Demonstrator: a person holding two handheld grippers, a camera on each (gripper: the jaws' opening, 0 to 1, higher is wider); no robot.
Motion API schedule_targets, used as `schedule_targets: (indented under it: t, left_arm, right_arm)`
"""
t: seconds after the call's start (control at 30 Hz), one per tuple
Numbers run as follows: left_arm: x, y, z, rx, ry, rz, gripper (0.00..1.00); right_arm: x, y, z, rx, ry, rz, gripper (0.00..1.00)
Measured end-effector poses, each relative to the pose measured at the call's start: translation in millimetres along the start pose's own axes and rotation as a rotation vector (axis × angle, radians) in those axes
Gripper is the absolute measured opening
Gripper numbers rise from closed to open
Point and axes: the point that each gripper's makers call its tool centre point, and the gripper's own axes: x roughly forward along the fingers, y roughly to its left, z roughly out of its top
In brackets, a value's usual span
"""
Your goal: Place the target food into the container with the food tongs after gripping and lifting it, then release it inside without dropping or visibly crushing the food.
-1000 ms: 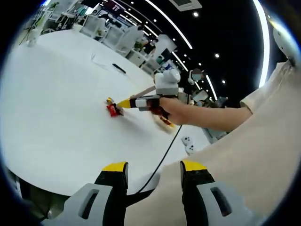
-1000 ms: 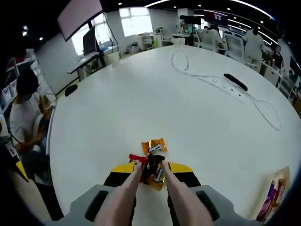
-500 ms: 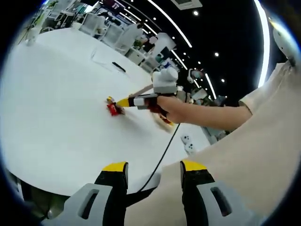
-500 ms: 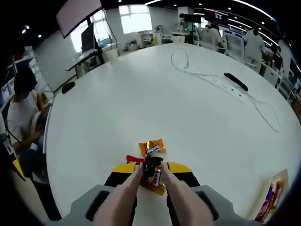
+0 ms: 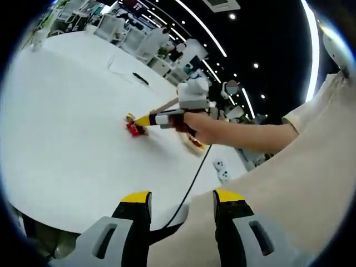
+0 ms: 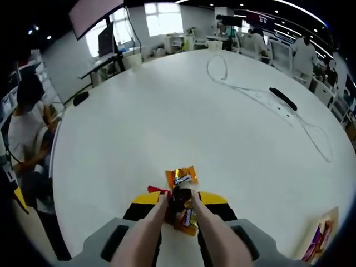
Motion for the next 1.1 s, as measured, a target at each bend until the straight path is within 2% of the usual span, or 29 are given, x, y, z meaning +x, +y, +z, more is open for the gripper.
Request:
schedule_targets:
  t: [0.2, 0.53, 0.83, 1.1]
  left_arm:
    - [0, 1.6, 0.7, -0.005, -0.002, -0.001, 0.44]
    - [2, 2.7, 0.9, -0.009, 0.000, -0.006, 0.44]
    - [4, 3.4, 1.1, -0.014, 0.000, -0.006, 0.44]
    - [5, 3.7, 1.0, -0.017, 0.004, -0.006, 0.44]
  right_arm:
    - [3, -2, -3.0, -0.009, 0.022, -0.012, 0.23]
    - [3, -2, -1.2, -0.043, 0.013, -0.029, 0.17]
    - [2, 0, 2.0, -0.060, -0.001, -0.002, 0.15]
    - [1, -2, 14.0, -0.076, -0.018, 0.016, 0.15]
